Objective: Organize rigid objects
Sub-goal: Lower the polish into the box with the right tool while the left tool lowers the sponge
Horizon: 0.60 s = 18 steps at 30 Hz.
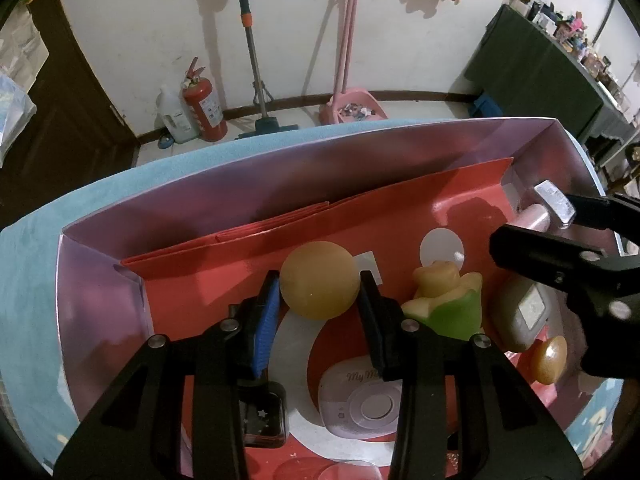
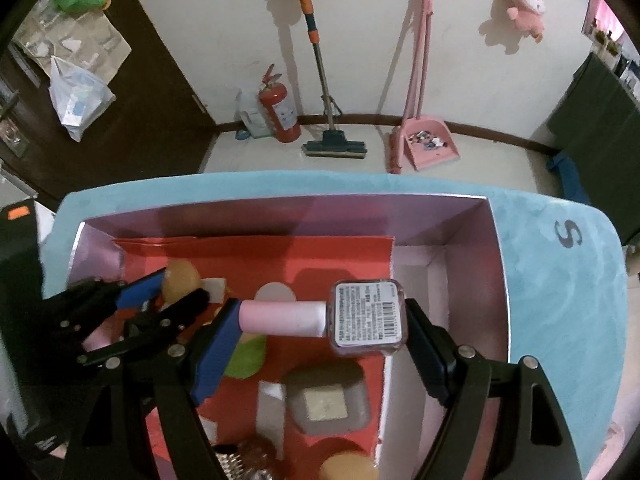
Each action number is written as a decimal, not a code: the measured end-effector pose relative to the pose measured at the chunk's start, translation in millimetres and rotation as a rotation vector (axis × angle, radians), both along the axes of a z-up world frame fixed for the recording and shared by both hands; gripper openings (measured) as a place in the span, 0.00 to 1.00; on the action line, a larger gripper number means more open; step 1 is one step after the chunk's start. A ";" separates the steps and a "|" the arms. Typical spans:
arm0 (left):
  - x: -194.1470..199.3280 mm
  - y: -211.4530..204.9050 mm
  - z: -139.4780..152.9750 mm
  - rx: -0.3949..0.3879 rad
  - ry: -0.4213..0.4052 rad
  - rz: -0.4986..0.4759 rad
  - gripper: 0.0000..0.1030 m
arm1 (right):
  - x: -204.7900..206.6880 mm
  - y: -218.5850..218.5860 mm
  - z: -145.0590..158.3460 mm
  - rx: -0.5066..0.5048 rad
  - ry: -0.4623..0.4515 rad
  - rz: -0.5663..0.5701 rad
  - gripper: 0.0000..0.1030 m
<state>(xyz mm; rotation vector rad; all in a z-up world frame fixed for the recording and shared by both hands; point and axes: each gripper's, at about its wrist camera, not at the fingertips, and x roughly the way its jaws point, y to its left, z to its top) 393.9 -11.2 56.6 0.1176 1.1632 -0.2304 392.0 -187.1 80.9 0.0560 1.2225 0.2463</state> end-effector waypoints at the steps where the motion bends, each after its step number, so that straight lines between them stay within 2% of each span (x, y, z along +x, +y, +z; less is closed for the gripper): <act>1: 0.9 -0.4 -0.2 0.000 0.000 0.000 0.35 | -1.2 0.3 2.3 -0.004 -0.006 0.005 0.78; 6: -0.3 -0.7 -0.3 -0.002 0.001 0.002 0.35 | -0.2 -0.9 0.9 0.023 0.020 0.012 0.78; 18: 2.4 -2.7 -0.5 0.009 -0.002 0.000 0.35 | 5.6 16.9 -13.8 -0.191 -0.025 0.029 0.78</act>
